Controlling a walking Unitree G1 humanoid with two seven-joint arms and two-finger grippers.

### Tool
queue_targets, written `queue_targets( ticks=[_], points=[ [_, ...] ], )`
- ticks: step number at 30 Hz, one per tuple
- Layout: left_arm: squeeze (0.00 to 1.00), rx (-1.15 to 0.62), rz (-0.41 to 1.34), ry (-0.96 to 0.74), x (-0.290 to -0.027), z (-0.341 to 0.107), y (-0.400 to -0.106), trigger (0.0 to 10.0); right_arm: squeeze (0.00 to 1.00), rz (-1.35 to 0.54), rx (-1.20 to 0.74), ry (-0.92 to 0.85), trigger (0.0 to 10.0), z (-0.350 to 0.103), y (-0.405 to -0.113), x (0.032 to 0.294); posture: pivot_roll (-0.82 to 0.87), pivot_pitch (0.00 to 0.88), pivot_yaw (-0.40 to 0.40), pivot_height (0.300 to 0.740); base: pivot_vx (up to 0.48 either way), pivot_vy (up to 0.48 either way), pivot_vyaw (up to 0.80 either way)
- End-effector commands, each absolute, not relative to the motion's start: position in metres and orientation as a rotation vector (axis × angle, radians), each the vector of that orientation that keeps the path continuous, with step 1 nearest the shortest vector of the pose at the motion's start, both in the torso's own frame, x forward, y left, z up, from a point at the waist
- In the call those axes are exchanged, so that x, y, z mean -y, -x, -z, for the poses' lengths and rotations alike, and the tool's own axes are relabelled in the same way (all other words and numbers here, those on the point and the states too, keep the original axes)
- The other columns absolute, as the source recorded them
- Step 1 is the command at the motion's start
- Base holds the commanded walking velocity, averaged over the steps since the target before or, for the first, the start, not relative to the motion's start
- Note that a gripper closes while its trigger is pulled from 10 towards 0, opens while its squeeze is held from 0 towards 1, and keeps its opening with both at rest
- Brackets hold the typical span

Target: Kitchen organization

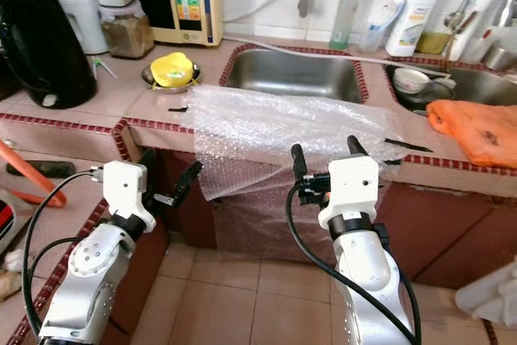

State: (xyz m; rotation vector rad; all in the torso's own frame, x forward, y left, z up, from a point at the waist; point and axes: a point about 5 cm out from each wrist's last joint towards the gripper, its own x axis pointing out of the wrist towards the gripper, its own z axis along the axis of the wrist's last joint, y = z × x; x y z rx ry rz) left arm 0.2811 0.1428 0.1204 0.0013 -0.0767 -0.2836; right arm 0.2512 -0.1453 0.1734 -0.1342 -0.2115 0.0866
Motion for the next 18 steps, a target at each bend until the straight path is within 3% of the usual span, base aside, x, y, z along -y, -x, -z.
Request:
queue_targets(
  ticks=[1,4,18],
  points=[
    [0.0,0.115,0.28,-0.01,-0.142,-0.13,-0.283,10.0,0.0,-0.089,0.207,0.131,10.0,-0.173,-0.254,0.147,-0.05,0.0,-0.026,0.74,0.0,0.0,-0.8],
    [0.0,0.125,0.274,-0.007,-0.143,-0.133,-0.282,10.0,0.0,-0.088,0.216,0.123,10.0,-0.175,-0.254,0.147,-0.04,0.003,-0.027,0.74,0.0,0.0,-0.69],
    [0.0,0.176,0.29,0.045,-0.145,-0.154,-0.282,10.0,0.0,-0.104,0.247,0.069,10.0,-0.186,-0.256,0.143,-0.04,0.01,-0.019,0.74,0.0,0.0,0.0]
  ],
)
